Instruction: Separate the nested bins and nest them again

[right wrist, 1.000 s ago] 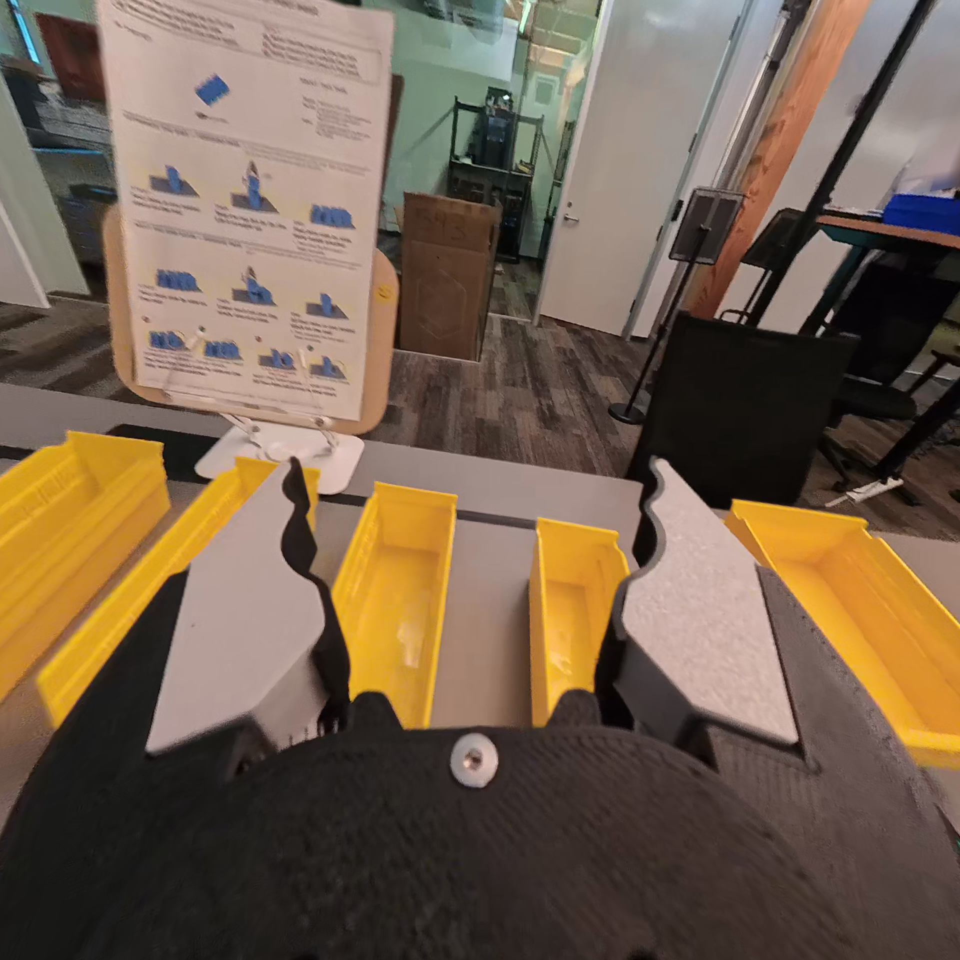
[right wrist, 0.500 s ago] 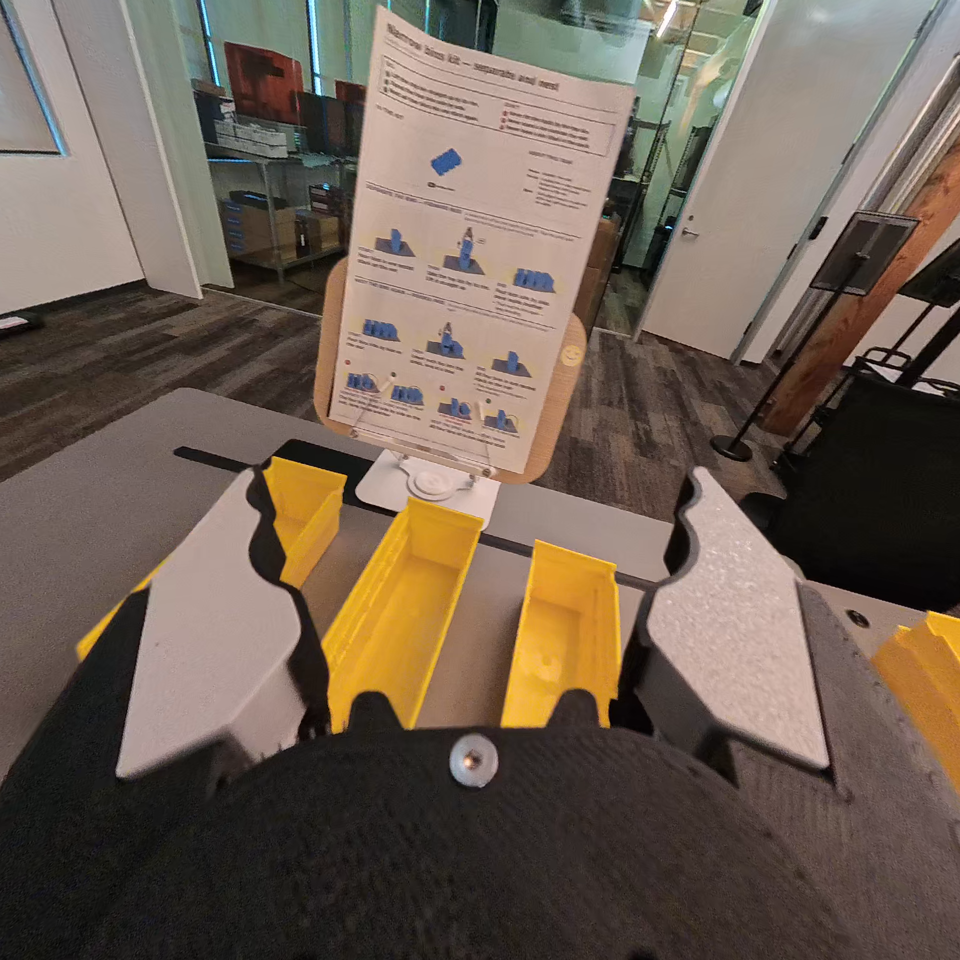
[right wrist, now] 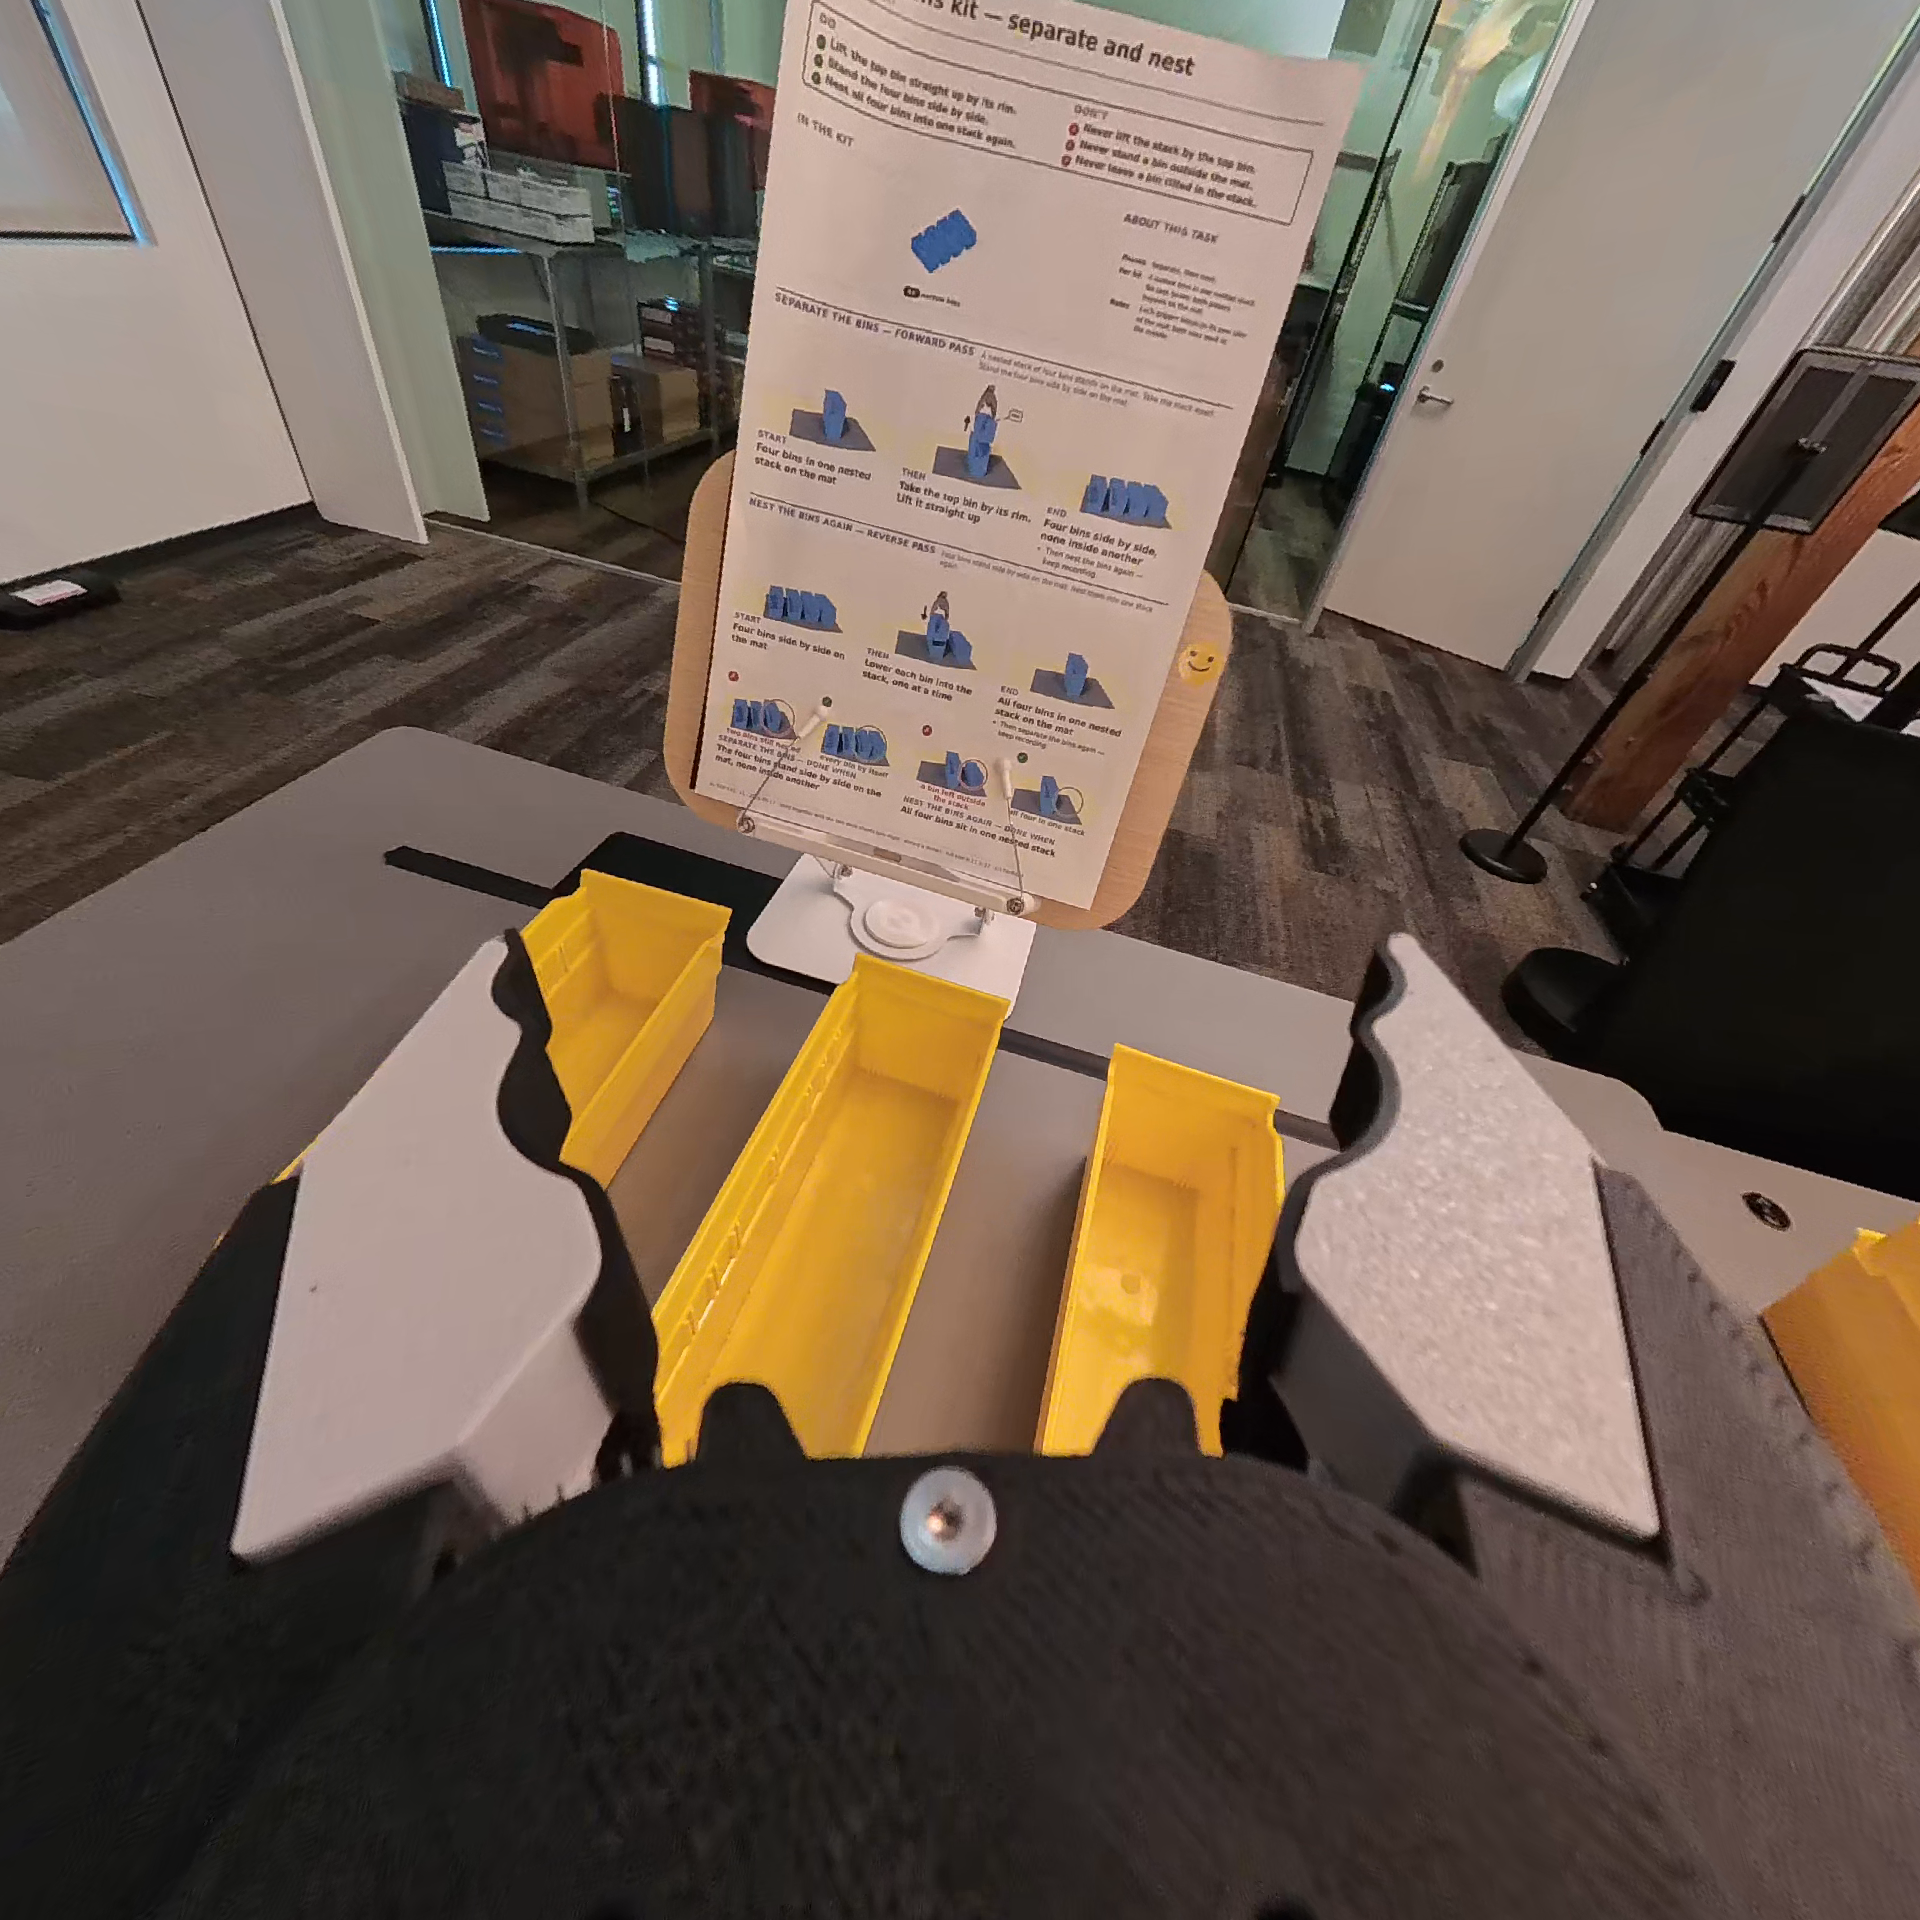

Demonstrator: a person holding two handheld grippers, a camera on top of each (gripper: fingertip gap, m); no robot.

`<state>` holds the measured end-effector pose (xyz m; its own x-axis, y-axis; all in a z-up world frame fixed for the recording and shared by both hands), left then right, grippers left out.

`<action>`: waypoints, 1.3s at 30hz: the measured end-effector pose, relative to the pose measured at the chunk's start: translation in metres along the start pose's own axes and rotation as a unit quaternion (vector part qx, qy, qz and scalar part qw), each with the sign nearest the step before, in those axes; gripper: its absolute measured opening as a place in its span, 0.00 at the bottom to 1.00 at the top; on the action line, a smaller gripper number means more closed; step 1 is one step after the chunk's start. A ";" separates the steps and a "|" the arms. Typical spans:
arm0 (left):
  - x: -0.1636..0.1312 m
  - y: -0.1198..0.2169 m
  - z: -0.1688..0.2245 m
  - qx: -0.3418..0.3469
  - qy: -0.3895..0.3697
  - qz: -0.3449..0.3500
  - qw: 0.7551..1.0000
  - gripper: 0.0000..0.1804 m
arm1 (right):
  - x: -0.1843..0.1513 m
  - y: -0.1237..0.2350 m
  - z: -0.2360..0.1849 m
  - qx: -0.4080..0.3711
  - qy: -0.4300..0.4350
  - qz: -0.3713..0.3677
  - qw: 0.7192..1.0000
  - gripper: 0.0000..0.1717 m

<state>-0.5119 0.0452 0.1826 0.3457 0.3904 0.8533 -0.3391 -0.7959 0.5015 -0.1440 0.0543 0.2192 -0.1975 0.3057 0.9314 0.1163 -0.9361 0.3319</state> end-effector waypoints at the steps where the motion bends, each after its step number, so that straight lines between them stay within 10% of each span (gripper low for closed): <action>1: 0.000 0.000 0.001 -0.001 -0.001 -0.001 1.000 0.72 | -0.001 0.000 0.001 0.000 -0.001 -0.001 1.000 0.87; 25: 0.014 0.006 -0.004 0.012 -0.002 0.006 1.000 0.72 | 0.006 -0.006 -0.015 0.009 -0.006 -0.004 1.000 0.87; 39: 0.021 -0.010 -0.073 0.177 -0.011 0.041 0.983 0.75 | 0.048 -0.064 -0.155 0.074 -0.005 0.021 0.997 0.87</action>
<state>-0.5650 0.0952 0.2057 0.3497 0.3110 0.8838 -0.0418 -0.9372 0.3463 -0.3117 0.1019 0.2195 -0.1797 0.2687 0.9463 0.2664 -0.9127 0.3097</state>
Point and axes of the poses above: each gripper's, where its closed fingertips meet, y back along the fingers, x out of its top, z = x × y across the jaws, the point moved 3 cm from there along y, back along the fingers, and after that the axes turned 10 degrees about -z, right-handed, at the moved point
